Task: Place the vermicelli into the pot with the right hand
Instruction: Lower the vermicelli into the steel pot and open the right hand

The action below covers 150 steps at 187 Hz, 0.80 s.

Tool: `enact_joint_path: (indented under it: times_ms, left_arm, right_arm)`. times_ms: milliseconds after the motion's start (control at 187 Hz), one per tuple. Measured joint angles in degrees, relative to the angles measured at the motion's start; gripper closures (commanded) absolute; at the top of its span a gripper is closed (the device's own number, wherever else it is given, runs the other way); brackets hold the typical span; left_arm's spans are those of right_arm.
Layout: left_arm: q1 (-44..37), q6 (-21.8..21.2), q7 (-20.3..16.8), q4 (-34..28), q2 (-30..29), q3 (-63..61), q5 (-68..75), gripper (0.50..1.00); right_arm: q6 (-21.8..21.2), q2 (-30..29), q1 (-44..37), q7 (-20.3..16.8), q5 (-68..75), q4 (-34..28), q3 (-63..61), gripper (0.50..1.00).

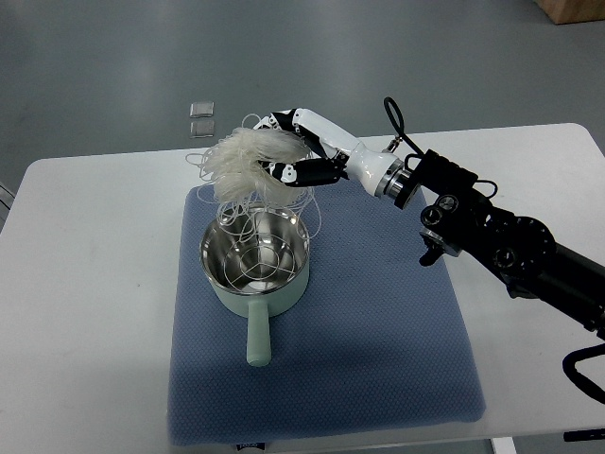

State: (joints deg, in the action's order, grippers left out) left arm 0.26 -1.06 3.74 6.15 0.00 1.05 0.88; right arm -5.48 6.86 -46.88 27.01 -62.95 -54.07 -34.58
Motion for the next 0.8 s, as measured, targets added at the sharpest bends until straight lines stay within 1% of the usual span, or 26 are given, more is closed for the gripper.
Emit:
enact_joint_path:
  times_ms: [321,358,396,439,460,497,567,572,578,583,615,743,802]
  left_arm:
    - [0.0,0.0,0.0,0.0,0.0,0.0,0.0,0.500]
    - [0.0,0.0,0.0,0.0,0.0,0.0,0.0,0.500]
    - [0.0,0.0,0.0,0.0,0.0,0.0,0.0,0.500]
    - [0.0,0.0,0.0,0.0,0.0,0.0,0.0,0.500]
    - [0.0,0.0,0.0,0.0,0.0,0.0,0.0,0.500]
    - [0.0,0.0,0.0,0.0,0.0,0.0,0.0,0.500]
    - [0.0,0.0,0.0,0.0,0.0,0.0,0.0,0.500]
    - [0.0,0.0,0.0,0.0,0.0,0.0,0.0,0.500]
    - [0.0,0.0,0.0,0.0,0.0,0.0,0.0,0.500]
    - [0.0,0.0,0.0,0.0,0.0,0.0,0.0,0.500]
    - [0.0,0.0,0.0,0.0,0.0,0.0,0.0,0.500]
    - [0.0,0.0,0.0,0.0,0.0,0.0,0.0,0.500]
    - [0.0,0.0,0.0,0.0,0.0,0.0,0.0,0.500]
  right_arm:
    - [0.5,-3.0,4.5,-0.1,-1.1,0.1,0.7,0.953]
    - [0.7,-3.4,4.8,-0.1,-1.4,0.2,0.8,0.930]
    - [0.8,-3.6,4.9,-0.2,-1.6,0.3,0.9,0.920]
    - [1.2,-3.8,5.1,-0.2,-1.8,0.4,0.9,0.889]
    - [1.3,-3.9,5.2,-0.2,-1.8,0.4,0.9,0.885]
    - [1.4,-3.9,5.3,-0.2,-1.9,0.4,0.9,0.846]
    - [1.6,-4.0,5.4,-0.2,-1.9,0.5,0.9,0.799]
    - [1.6,-4.0,5.4,-0.2,-1.9,0.5,0.9,0.787]
    - [1.7,-4.0,5.4,-0.2,-1.9,0.5,0.9,0.787]
    - [1.7,-4.0,5.4,-0.2,-1.9,0.5,0.9,0.773]
    - [1.7,-4.0,5.5,-0.2,-1.9,0.6,0.9,0.742]
    - [2.0,-4.1,5.7,-0.2,-1.9,0.6,0.9,0.722]
    - [2.0,-4.1,5.9,-0.2,-1.8,0.6,0.9,0.720]
